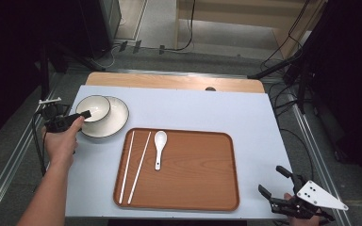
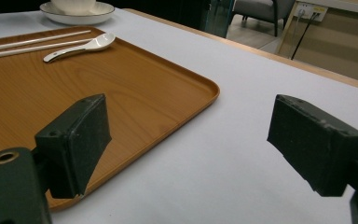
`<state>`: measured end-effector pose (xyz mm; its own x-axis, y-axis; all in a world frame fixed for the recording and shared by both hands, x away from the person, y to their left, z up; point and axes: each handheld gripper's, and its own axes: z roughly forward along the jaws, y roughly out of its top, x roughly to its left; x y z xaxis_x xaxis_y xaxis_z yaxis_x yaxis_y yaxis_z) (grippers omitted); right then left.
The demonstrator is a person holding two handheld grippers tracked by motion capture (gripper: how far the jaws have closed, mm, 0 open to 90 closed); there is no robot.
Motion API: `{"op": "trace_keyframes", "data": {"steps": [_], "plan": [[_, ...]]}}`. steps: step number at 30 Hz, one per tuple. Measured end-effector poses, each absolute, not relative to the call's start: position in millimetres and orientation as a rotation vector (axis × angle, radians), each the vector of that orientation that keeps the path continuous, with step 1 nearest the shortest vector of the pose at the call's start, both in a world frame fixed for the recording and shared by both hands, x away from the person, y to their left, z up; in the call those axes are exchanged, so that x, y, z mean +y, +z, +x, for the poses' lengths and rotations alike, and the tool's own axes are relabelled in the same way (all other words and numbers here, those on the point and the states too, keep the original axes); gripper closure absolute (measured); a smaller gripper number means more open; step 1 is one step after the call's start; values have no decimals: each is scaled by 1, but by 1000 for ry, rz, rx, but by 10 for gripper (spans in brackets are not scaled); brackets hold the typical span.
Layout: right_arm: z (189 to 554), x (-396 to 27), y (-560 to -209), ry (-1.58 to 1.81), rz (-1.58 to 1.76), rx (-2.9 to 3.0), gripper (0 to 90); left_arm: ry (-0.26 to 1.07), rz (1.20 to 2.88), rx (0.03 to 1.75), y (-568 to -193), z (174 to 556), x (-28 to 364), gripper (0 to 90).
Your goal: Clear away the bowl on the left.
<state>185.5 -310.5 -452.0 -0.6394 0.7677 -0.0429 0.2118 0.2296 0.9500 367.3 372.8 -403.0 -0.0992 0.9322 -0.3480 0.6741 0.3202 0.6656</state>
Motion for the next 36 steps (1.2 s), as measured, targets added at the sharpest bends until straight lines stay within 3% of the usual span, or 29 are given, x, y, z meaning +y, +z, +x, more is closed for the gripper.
{"op": "trace_keyframes", "data": {"steps": [9, 28, 36], "plan": [[185, -311, -452, 1413, 891, 1999, 131, 403, 1377, 1962, -412, 377, 375, 539], [186, -311, -454, 1407, 893, 2003, 131, 348, 1327, 2087, -423, 391, 370, 602], [185, -311, -454, 1403, 886, 2009, 131, 313, 1279, 2142, -423, 394, 372, 685]]}}
